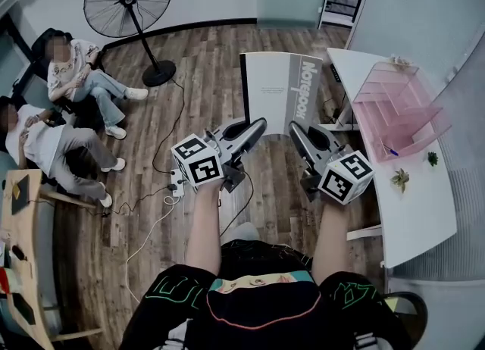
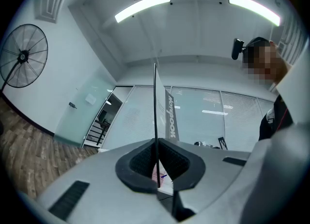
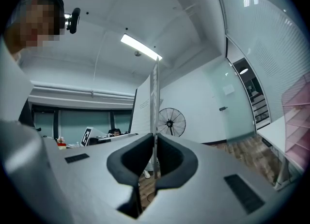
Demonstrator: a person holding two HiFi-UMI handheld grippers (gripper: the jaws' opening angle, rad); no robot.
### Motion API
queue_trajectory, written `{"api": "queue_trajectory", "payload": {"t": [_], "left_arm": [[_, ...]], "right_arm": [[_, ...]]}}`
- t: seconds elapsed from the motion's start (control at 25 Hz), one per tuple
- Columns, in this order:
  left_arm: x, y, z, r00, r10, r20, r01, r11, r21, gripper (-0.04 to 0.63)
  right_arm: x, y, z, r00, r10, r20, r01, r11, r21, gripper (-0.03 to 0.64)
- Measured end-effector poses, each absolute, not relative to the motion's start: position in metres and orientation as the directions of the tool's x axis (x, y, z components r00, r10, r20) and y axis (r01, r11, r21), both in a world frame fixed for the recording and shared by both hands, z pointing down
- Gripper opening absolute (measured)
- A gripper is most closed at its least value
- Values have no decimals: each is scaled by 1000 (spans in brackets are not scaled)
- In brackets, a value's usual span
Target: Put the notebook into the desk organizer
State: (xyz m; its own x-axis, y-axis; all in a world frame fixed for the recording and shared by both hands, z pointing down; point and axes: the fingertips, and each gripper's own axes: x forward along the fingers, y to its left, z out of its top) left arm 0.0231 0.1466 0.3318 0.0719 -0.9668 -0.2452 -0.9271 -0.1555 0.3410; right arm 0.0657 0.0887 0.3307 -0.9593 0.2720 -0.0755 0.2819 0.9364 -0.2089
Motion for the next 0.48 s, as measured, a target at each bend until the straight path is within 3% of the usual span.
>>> {"api": "queue_trajectory", "payload": {"t": [0.48], "left_arm": [[-36,82,366,129,-968,-216,-902,-205,379,8]], "right_arm": [[8,24,369,-974,220,-45,224,943,-246,17]]}}
